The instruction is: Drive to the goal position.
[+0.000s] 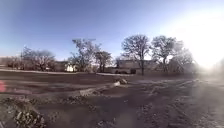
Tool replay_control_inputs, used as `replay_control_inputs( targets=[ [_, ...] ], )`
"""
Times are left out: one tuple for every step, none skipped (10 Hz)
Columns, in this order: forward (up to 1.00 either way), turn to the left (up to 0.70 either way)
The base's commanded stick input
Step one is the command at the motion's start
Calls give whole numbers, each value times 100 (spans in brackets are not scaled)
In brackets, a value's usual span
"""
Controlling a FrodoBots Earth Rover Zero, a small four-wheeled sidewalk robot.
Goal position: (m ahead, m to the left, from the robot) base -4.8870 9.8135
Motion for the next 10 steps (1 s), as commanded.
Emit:
replay_control_inputs(
  targets=[
    [0,0],
    [0,0],
    [0,0],
    [0,0],
    [0,18],
    [0,70],
    [0,70],
    [0,70],
    [0,70],
    [0,70]
  ],
)
